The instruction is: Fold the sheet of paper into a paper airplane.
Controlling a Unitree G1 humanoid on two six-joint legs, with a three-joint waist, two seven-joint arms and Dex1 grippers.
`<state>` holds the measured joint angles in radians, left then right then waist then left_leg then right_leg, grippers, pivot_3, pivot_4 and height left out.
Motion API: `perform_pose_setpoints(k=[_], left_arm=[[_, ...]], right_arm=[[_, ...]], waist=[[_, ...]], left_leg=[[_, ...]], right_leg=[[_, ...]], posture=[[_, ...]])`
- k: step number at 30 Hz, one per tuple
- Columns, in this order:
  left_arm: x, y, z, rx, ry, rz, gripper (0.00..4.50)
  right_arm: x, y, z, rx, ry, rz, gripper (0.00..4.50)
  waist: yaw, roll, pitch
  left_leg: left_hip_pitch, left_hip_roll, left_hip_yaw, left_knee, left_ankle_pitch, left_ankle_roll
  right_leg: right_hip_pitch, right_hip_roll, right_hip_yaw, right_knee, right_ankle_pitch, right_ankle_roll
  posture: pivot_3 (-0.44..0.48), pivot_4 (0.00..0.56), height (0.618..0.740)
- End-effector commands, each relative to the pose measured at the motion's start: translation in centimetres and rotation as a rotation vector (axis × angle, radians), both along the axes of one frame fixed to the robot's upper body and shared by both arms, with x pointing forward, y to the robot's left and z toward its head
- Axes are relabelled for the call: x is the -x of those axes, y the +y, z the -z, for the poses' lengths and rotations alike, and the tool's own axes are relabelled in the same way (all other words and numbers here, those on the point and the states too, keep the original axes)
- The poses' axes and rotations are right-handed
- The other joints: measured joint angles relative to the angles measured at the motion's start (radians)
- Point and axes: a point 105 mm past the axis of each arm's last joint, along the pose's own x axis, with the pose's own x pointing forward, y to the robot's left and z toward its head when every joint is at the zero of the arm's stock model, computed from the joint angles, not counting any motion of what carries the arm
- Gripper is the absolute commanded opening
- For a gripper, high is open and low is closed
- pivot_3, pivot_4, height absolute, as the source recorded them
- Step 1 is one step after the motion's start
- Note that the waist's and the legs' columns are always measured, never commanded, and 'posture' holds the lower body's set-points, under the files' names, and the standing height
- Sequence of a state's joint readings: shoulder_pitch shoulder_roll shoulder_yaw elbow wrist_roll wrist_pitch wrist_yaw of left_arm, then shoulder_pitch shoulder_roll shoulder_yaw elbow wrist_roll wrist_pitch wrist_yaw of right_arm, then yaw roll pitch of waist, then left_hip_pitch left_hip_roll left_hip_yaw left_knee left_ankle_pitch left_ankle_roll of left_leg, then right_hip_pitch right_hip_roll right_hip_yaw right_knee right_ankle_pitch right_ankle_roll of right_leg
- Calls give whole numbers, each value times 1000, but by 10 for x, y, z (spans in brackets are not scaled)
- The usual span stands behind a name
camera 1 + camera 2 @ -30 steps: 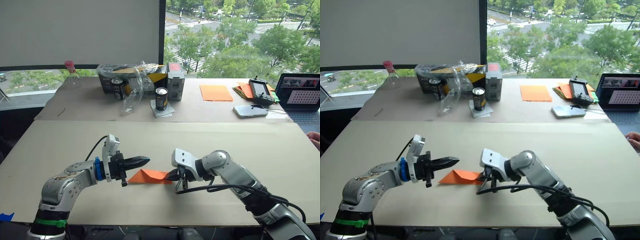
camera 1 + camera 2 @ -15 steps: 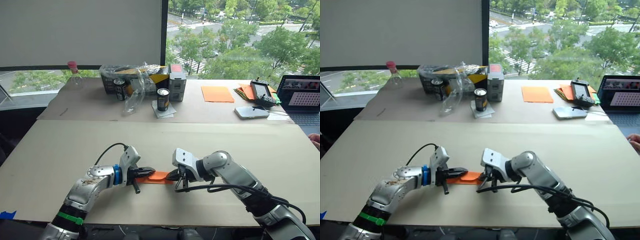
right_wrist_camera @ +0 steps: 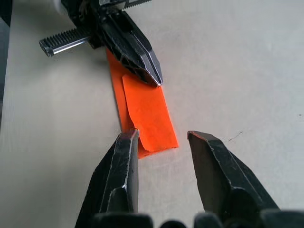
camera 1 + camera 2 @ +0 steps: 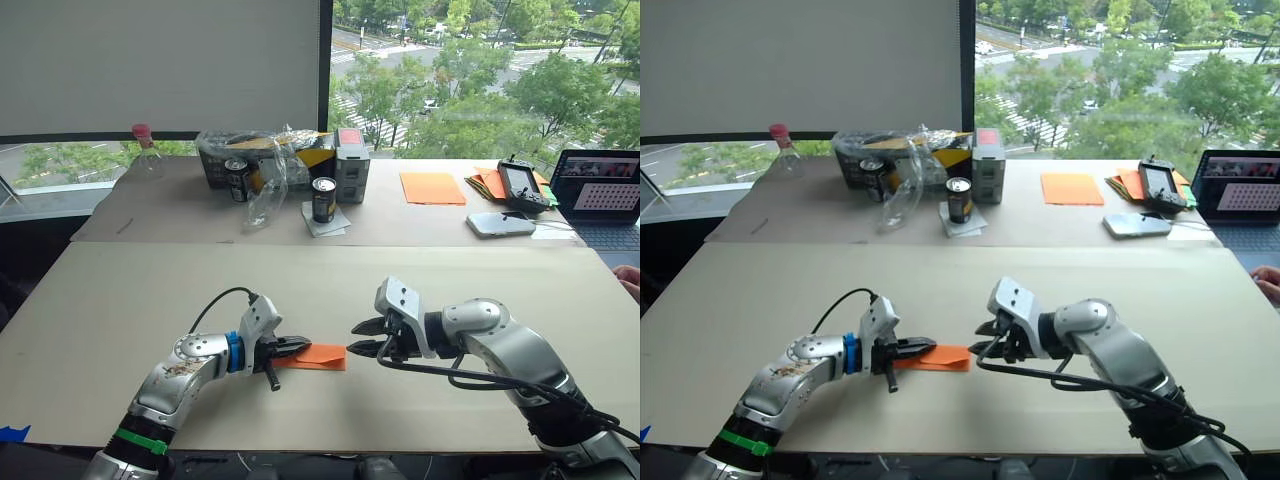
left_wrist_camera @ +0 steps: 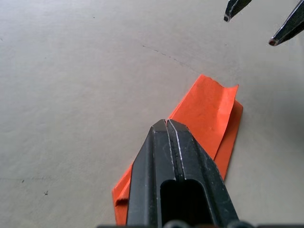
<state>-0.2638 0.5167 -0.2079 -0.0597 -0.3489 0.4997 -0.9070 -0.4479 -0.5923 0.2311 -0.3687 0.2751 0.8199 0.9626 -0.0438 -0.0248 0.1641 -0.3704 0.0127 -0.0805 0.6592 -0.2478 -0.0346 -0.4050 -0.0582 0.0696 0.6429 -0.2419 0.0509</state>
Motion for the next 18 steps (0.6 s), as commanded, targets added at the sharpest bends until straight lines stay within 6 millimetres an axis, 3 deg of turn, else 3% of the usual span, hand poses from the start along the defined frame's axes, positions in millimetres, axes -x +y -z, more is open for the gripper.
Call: perform_pose_setpoints(k=[1,6,11,18], left_arm=[[7,1,20,-46,60,-8,0],[10,-1,18,-47,47,7,0],[9,3,16,-56,40,11,0],[9,4,17,-66,39,23,0]], right_arm=[[-5,17,-8,-63,-34,60,1628],[-6,32,10,-92,-12,100,20],[-10,41,29,-118,13,166,20],[-13,36,55,-106,81,247,20]], waist=[[0,0,0],[2,0,0],[1,0,0],[0,0,0]], left_leg=[[1,0,0,0,0,0],[0,0,0,0,0,0],[0,0,0,0,0,0],[0,0,0,-1,0,0]], right_leg=[[0,0,0,0,-1,1],[0,-1,0,0,0,0],[0,-1,0,-1,2,-4],[0,0,0,-1,2,-3]], posture=[[0,150,732],[0,150,732],[0,150,732],[0,150,732]])
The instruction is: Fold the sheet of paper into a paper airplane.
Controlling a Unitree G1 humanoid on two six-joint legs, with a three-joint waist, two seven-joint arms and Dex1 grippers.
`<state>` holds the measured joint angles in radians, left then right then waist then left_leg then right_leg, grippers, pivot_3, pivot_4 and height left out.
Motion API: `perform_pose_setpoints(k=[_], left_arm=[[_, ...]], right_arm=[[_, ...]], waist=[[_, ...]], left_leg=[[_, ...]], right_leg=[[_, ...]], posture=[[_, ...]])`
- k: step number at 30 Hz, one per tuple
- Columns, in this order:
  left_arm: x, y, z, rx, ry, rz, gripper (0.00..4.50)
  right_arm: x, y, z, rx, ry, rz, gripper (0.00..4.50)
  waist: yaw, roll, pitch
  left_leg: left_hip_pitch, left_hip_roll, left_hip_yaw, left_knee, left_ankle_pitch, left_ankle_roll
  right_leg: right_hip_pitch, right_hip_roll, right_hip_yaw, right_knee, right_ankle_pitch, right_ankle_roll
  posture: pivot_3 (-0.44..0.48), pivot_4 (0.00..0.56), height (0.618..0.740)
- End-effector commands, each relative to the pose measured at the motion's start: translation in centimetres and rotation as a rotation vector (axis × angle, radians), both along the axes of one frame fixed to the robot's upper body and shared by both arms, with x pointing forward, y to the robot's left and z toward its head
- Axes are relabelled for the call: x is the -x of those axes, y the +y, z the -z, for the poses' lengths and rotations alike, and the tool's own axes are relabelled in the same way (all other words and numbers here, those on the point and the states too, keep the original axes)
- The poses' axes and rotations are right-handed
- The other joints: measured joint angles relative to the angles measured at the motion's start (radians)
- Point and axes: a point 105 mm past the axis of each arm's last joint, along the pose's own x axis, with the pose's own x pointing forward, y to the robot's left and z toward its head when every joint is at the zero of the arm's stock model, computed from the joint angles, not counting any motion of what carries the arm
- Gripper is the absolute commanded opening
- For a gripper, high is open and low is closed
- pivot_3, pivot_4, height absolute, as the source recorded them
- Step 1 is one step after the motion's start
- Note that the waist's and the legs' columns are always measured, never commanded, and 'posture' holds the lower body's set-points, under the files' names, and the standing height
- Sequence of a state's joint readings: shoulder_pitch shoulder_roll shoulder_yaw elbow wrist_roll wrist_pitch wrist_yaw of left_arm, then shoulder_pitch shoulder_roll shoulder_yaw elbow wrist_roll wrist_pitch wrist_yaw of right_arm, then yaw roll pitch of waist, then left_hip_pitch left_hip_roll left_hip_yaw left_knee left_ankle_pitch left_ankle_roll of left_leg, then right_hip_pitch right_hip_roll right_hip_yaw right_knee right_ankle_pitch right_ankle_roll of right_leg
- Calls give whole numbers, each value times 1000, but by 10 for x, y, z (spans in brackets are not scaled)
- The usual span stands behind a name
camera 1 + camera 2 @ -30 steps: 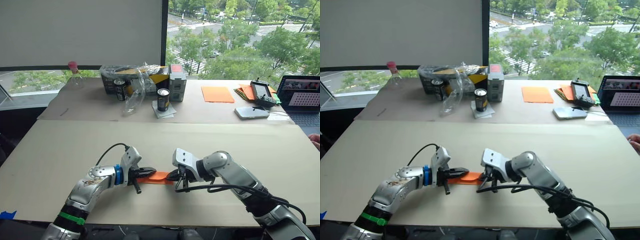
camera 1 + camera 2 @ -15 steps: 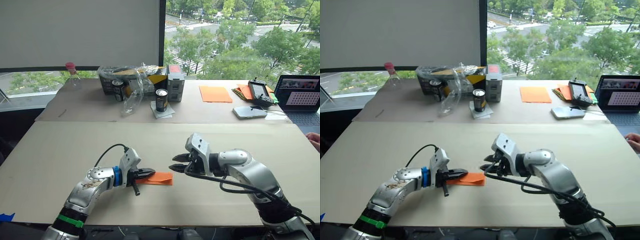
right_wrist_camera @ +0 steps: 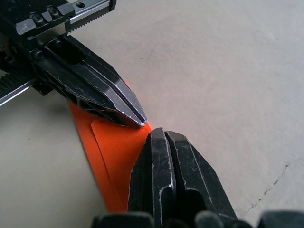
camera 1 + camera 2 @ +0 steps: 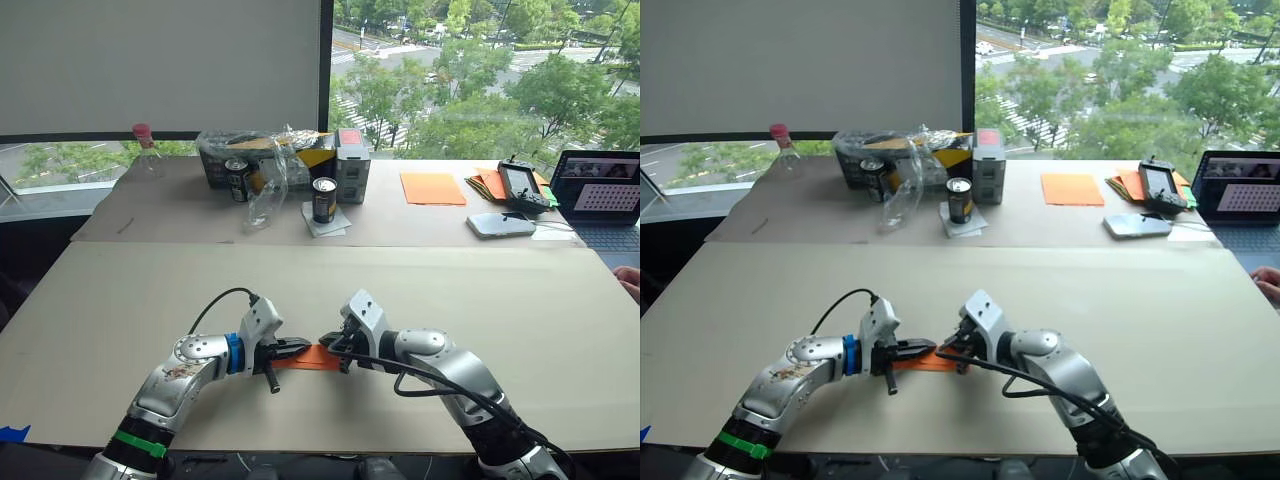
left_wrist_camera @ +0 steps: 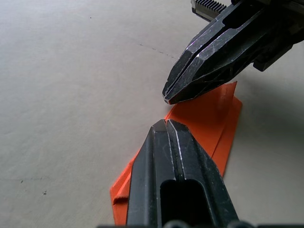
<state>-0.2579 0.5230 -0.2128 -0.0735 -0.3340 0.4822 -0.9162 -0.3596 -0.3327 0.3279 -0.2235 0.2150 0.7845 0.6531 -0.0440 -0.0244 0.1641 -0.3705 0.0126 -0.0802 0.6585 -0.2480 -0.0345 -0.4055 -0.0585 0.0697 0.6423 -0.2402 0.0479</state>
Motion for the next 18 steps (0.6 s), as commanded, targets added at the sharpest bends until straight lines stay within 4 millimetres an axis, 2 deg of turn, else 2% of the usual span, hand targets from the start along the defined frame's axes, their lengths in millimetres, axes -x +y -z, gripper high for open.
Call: perform_pose_setpoints(k=[1,4,8,13,16,18], left_arm=[[7,4,18,-55,61,7,0],[7,5,17,-57,61,9,0],[5,8,18,-64,65,16,0],[5,8,18,-66,68,21,0],[4,8,18,-65,66,22,0],[4,8,18,-64,65,20,0]], right_arm=[[-1,-5,5,-3,-7,36,20],[-1,-9,9,5,-3,52,20],[10,-42,22,86,-9,74,20],[20,-66,31,138,6,85,20],[19,-80,29,146,-3,121,20],[14,-82,14,117,-53,129,20]], waist=[[0,0,0],[0,0,0],[8,1,-1],[8,1,-2],[8,1,-2],[9,1,-2]], left_leg=[[0,0,0,0,0,0],[0,0,0,0,0,0],[0,0,0,0,0,0],[1,-1,0,0,0,0],[2,0,0,0,0,0],[2,0,0,0,0,0]], right_leg=[[0,0,0,0,0,0],[0,0,0,0,-2,3],[1,0,0,-1,-3,5],[3,-1,0,-2,-4,7],[3,0,0,-1,-4,7],[3,0,0,-2,-4,7]], posture=[[0,150,732],[0,150,732],[0,150,732],[0,150,732],[0,150,732],[0,150,732]])
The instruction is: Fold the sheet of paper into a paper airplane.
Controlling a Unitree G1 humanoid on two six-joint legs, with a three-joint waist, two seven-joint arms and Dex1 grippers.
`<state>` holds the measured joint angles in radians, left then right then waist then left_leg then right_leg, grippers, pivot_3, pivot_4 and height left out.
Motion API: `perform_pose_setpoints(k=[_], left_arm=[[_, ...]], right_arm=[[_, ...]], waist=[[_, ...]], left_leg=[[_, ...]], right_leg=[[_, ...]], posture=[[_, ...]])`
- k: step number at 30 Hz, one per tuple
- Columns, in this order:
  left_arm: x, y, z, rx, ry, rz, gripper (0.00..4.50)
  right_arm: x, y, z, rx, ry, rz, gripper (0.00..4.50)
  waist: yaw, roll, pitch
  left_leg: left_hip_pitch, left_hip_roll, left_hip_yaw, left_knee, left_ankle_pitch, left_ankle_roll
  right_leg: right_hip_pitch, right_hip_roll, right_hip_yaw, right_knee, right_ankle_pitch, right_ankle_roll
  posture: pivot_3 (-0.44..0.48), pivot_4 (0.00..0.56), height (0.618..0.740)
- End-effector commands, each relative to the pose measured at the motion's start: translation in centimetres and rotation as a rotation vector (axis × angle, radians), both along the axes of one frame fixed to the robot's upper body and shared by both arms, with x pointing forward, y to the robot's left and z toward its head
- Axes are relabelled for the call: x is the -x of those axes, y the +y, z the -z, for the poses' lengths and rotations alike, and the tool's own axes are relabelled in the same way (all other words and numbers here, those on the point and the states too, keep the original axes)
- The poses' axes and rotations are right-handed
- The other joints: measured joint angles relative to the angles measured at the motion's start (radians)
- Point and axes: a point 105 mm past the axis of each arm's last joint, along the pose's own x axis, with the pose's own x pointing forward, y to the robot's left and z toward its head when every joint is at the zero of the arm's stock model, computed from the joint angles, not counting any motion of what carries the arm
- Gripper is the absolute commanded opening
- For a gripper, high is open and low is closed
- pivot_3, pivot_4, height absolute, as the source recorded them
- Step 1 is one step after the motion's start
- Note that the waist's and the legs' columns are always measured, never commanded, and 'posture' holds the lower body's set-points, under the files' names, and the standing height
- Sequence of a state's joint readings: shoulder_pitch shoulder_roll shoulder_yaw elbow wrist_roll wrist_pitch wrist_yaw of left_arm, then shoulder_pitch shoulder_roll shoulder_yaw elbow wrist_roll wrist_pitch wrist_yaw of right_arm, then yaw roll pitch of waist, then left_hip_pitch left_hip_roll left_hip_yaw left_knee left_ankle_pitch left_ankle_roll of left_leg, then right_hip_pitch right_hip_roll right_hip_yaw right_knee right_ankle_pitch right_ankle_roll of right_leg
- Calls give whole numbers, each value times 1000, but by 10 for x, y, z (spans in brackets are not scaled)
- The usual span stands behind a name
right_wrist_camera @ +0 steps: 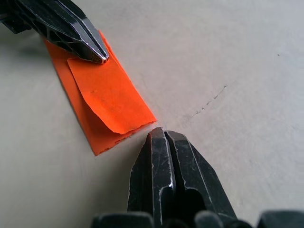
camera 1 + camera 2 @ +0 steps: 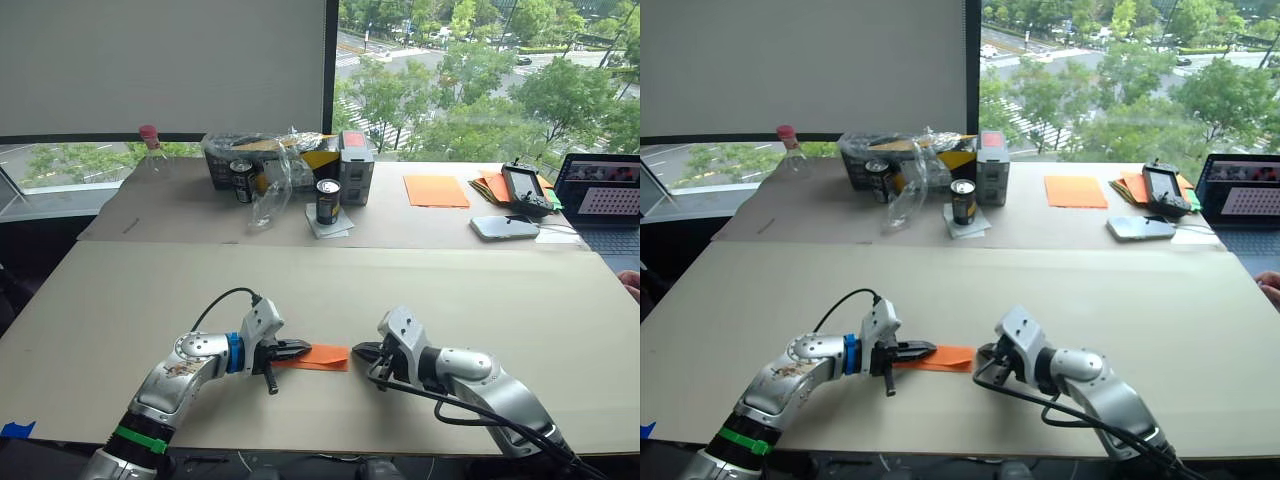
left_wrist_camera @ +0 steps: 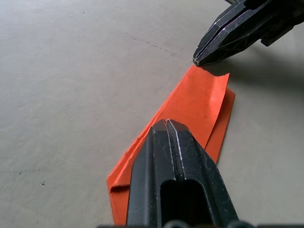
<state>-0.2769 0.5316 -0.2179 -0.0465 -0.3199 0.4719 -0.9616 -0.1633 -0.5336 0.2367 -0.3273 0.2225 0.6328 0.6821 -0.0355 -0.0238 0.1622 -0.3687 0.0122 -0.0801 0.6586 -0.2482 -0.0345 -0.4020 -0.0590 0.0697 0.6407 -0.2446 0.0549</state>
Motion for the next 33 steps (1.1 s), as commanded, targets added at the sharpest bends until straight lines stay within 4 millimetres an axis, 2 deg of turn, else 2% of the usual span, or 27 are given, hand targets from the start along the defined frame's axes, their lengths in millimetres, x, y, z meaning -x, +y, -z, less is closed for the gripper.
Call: perform_pose_setpoints(k=[1,4,6,9,13,16,19,23,26,31,32,33], left_arm=[[4,7,18,-50,57,-16,0],[3,7,18,-51,50,-21,0],[3,7,18,-54,45,-16,0],[2,8,18,-56,40,-19,0],[3,8,17,-56,35,-26,0],[5,10,17,-59,35,-27,0],[7,16,18,-74,38,-28,0],[3,31,16,-87,34,-77,0],[1,55,13,-91,43,-143,0],[2,74,10,-91,39,-185,0],[1,74,4,-60,31,-192,0],[-3,71,-11,38,32,-208,0]], right_arm=[[-8,-16,-10,-5,-40,40,20],[-14,4,-41,-72,-174,-43,20],[-16,18,-45,-43,-213,-94,20],[-15,34,-39,-9,-224,-154,20],[-5,58,-14,12,-151,-256,20],[2,54,-1,36,-102,-281,20],[7,31,25,134,-61,-291,20],[8,19,36,158,-52,-266,20],[10,11,38,174,-64,-262,20],[10,10,33,159,-79,-253,20],[9,11,30,153,-87,-251,20],[8,12,27,147,-103,-252,20]], waist=[[0,0,0],[-2,0,1],[-7,1,1],[-7,1,1],[-7,1,1],[-7,1,1],[-7,1,0],[-10,1,0],[-11,1,0],[-4,1,-1],[-3,1,-1],[-3,1,-1]], left_leg=[[0,0,0,0,0,0],[-1,0,0,0,0,0],[-1,0,0,0,0,0],[-1,1,0,0,0,0],[-1,1,0,0,0,0],[-1,0,0,0,0,0],[-1,0,0,0,0,0],[1,1,0,-1,0,0],[2,2,0,0,0,0],[2,1,0,0,0,0],[2,1,0,0,0,0],[2,1,0,0,0,0]], right_leg=[[0,0,0,0,0,0],[-1,0,0,0,0,0],[-1,0,0,0,0,0],[-2,1,0,1,0,0],[-2,1,0,0,0,0],[-2,0,0,0,0,-1],[-1,0,0,0,0,-1],[0,1,0,0,0,0],[0,1,0,1,-1,-1],[0,1,0,1,-1,-1],[1,1,0,1,-1,-1],[1,1,0,1,-1,-1]], posture=[[0,150,732],[0,150,732],[0,150,732],[0,150,732],[0,150,732],[0,150,732],[0,150,732],[0,150,732],[0,150,732],[0,150,732],[0,150,732],[0,150,732]])
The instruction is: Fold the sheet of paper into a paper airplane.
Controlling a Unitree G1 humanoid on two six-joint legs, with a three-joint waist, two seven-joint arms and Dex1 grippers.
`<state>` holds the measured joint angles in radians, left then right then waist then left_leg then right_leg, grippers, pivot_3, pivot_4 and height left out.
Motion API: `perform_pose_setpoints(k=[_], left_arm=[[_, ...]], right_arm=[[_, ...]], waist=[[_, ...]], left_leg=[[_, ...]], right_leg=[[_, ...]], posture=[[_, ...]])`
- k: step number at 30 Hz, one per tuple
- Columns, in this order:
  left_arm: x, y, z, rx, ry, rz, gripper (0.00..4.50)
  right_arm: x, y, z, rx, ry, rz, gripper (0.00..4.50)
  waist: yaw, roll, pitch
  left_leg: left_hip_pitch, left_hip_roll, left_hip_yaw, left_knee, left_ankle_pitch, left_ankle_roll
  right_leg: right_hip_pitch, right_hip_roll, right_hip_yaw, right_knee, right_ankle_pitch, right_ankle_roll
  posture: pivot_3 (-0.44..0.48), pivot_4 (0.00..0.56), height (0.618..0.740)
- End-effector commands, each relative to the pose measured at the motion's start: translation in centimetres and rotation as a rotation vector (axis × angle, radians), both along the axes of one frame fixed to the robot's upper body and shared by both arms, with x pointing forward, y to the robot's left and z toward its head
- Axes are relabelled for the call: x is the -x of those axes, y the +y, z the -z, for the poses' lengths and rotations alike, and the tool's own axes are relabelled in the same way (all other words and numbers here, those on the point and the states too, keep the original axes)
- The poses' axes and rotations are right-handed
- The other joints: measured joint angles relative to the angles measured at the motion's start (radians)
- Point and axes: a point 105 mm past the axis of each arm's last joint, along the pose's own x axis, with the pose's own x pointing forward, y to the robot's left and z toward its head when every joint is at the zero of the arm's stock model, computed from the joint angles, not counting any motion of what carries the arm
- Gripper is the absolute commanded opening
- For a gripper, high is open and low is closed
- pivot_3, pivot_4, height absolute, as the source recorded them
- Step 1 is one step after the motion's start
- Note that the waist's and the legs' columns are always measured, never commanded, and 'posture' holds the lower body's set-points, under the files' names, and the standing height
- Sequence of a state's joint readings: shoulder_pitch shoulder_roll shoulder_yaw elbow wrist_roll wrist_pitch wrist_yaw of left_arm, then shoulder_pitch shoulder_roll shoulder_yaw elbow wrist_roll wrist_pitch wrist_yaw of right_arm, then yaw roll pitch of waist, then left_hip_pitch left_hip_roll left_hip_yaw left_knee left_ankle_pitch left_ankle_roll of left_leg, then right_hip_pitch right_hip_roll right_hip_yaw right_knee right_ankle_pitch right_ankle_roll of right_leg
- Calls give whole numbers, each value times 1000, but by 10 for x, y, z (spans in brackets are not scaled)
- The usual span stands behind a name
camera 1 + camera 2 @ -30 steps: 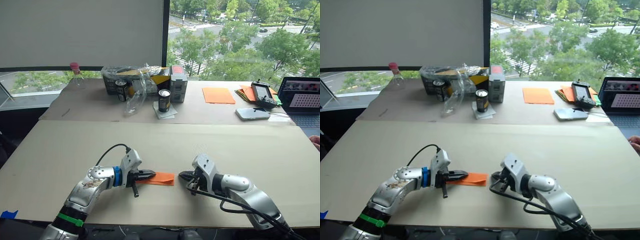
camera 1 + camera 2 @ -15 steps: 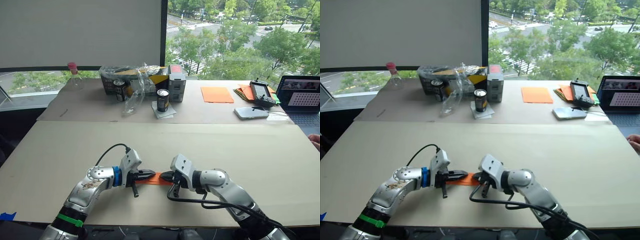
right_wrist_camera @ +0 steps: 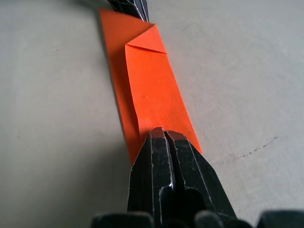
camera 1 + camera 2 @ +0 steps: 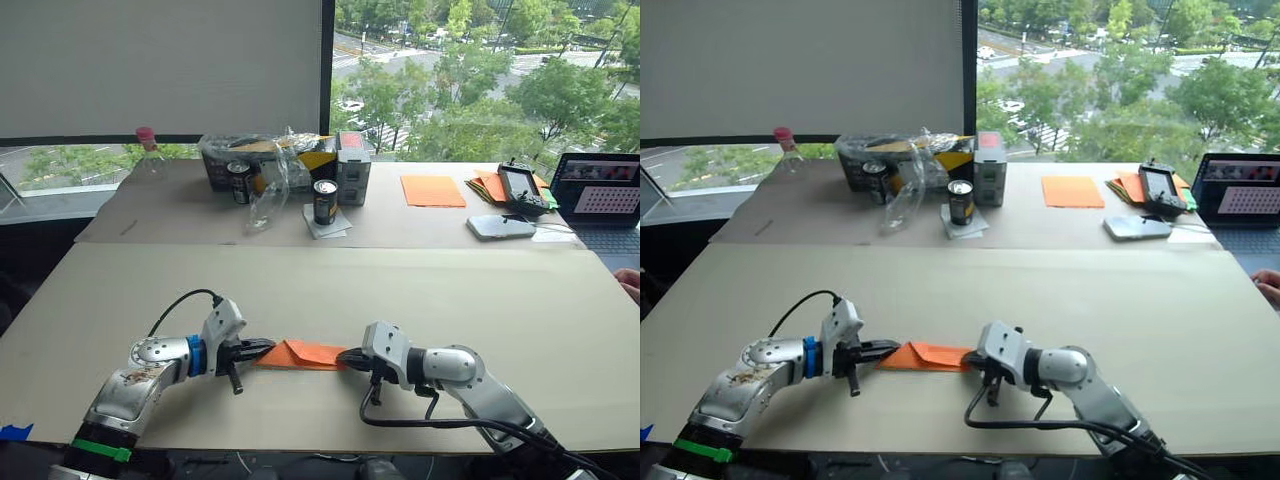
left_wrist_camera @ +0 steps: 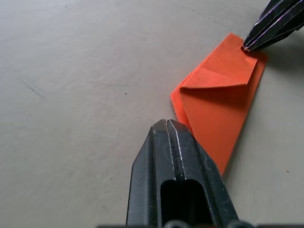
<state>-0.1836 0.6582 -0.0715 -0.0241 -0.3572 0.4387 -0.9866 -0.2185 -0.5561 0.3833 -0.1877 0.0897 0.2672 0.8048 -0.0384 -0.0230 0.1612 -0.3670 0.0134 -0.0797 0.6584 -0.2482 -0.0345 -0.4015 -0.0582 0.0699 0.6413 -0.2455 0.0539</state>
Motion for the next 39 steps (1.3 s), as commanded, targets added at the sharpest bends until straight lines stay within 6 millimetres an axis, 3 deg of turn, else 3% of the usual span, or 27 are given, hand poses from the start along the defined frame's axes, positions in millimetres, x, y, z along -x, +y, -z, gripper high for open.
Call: perform_pose_setpoints(k=[1,3,5,10,12,14,18,21,30,33,37,39], left_arm=[[-8,7,-31,201,7,-79,0],[-8,8,-60,302,-22,-56,0],[-2,11,-70,281,-31,-18,0],[7,17,-71,147,-35,50,0],[27,16,-68,91,58,158,0],[42,14,-68,73,126,225,0],[52,15,-79,46,130,244,0],[56,16,-85,36,112,230,0],[78,10,-91,92,146,211,0],[74,10,-91,95,114,181,0],[44,19,-104,97,-60,51,0],[35,22,-106,74,-102,18,0]], right_arm=[[1,-13,15,64,46,44,20],[-2,-9,-5,15,2,42,20],[-4,-7,-28,-37,-40,38,20],[2,-2,-88,-114,-96,-45,20],[17,8,-96,-96,-9,-149,20],[24,12,-99,-78,41,-193,20],[26,24,-97,-26,83,-256,20],[15,29,-93,13,95,-248,20],[-39,35,-72,104,24,-160,20],[-53,33,-70,128,-8,-140,20],[-60,32,-95,79,-48,-140,20],[-52,29,-105,89,-45,-172,20]], waist=[[0,-1,1],[1,-3,2],[0,-4,4],[-9,-2,8],[-9,-3,9],[-9,-5,11],[-4,-5,12],[-5,-5,12],[-8,-5,12],[-5,-5,12],[-3,-5,13],[-4,-5,13]], left_leg=[[0,0,0,0,0,0],[-2,0,0,0,0,0],[-3,1,-1,0,0,0],[-5,-1,0,0,0,0],[-5,0,-1,0,0,0],[-6,1,-1,-3,0,0],[-7,1,-1,-5,0,0],[-18,1,0,-2,0,0],[-18,1,0,-1,0,0],[-18,1,0,-1,0,0],[-19,0,0,0,0,0],[-19,0,0,0,0,0]], right_leg=[[0,0,0,0,0,0],[-3,0,0,1,0,0],[-4,0,-1,1,0,0],[-5,-1,0,0,2,-3],[-6,0,0,0,2,-3],[-7,1,0,0,1,-3],[-11,0,-1,0,0,-5],[-21,0,0,3,3,-10],[-22,0,0,5,4,-11],[-22,0,0,5,4,-11],[-22,0,-1,5,5,-11],[-22,0,-1,5,5,-12]], posture=[[0,150,732],[0,150,732],[0,150,732],[0,150,732],[0,150,732],[0,150,732],[0,150,732],[0,150,732],[0,150,732],[0,150,732],[0,150,732],[0,150,732]])
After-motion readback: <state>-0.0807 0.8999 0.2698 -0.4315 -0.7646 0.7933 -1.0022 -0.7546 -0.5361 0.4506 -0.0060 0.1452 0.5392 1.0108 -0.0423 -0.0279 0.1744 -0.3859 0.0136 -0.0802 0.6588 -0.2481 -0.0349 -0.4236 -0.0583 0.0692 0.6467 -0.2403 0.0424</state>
